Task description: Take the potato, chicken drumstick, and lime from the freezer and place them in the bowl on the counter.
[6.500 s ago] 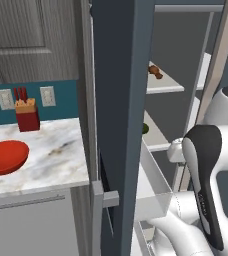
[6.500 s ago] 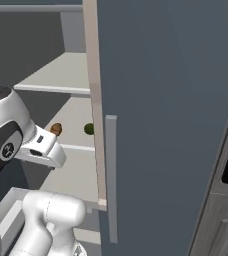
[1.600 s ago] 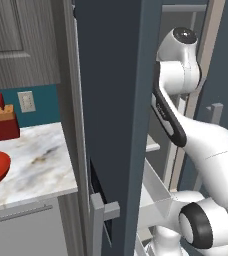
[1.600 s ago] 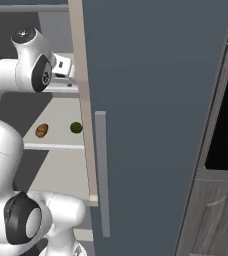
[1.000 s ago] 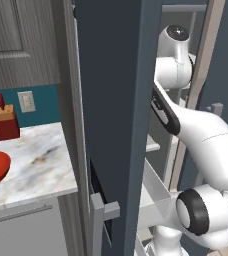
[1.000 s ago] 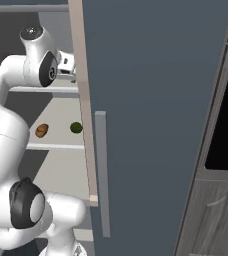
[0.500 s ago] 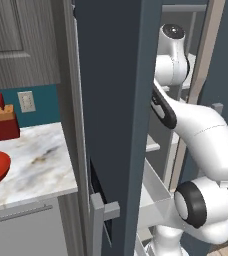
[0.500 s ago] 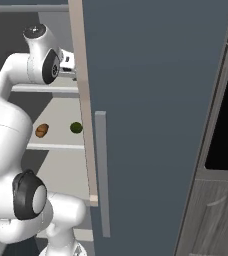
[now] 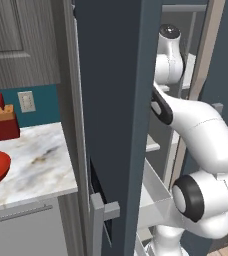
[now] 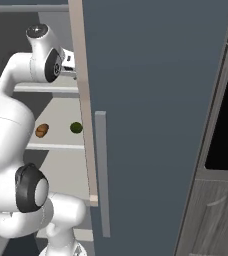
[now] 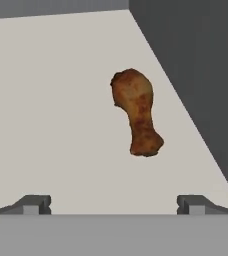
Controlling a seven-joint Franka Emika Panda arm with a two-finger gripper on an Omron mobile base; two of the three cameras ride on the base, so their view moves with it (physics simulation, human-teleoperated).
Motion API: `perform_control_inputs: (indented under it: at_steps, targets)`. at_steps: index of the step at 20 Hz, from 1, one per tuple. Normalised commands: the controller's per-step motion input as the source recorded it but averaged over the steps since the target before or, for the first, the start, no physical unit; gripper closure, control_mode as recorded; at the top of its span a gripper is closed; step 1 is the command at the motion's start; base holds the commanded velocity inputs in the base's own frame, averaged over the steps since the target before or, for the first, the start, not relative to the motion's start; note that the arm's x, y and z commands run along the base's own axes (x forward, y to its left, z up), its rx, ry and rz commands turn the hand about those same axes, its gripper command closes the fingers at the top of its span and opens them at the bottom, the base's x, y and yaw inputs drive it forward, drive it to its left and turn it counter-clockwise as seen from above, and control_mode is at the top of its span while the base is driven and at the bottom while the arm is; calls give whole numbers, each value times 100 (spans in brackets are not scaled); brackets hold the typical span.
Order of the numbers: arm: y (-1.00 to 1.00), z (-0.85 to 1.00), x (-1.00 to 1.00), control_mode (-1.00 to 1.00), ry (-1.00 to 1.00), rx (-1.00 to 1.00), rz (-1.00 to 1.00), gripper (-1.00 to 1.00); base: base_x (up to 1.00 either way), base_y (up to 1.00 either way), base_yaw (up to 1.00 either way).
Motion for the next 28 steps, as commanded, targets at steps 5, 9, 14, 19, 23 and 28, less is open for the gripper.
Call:
perform_control_inputs:
  at_steps: [5,9,14,19,23,28]
  targets:
    - [-6,-5,9,-100,0,0,-10,-100,0,0,0]
    - [-14,0,13,-100,0,1,-7,-100,0,0,0]
    - [-11,-2,22,-100,0,0,0,-100,0,0,0]
    - [-6,-12,20,-100,0,0,0,-100,0,0,0]
    - [-5,-21,12,-100,0,0,0,-100,0,0,0]
    - [-1,-15,12,-100,0,0,0,-100,0,0,0]
